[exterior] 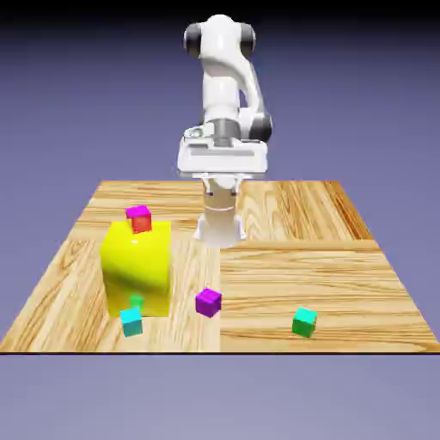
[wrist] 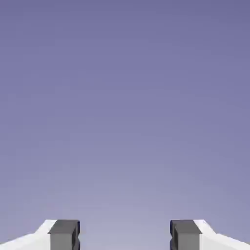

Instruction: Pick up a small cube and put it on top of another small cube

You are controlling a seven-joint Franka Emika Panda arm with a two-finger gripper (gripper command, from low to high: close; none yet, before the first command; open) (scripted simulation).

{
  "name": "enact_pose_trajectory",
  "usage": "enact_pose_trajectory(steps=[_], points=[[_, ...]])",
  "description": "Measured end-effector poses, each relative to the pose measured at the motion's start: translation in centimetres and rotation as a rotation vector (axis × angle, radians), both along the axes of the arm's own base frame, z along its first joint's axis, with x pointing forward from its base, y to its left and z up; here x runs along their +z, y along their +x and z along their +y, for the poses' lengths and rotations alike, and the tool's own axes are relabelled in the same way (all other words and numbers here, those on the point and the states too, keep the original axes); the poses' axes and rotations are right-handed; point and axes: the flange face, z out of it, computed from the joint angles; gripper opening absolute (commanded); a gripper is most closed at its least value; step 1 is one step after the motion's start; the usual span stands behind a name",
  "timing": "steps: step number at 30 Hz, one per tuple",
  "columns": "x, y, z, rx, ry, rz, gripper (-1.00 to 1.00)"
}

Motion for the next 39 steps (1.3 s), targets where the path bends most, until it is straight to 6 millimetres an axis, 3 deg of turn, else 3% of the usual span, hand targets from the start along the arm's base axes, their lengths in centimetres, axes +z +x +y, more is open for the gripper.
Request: enact_pose_trajectory(steps=[8, 17, 19, 25, 26, 28, 34, 36, 39], points=[[-11.5, 2.4, 0.0, 0.335, -0.207, 0.379, 0.0], [-24.1, 1.1, -1.3, 0.762, -0.411, 0.805, 0.0], [-24.8, 0.9, -1.5, 0.79, -0.423, 0.833, 0.0], [-31.2, 0.5, -2.2, 0.79, -0.423, 0.833, 0.0], [-31.7, 0.4, -2.2, 0.79, -0.423, 0.833, -1.0], [-31.7, 0.4, -2.2, 0.79, -0.423, 0.834, -1.0], [-25.3, 0.9, -1.6, 0.79, -0.423, 0.834, -1.0], [-24.8, 0.9, -1.5, 0.79, -0.422, 0.834, -1.0], [-24.7, 2.1, 0.1, 0.695, -0.395, 0.848, -1.0]])
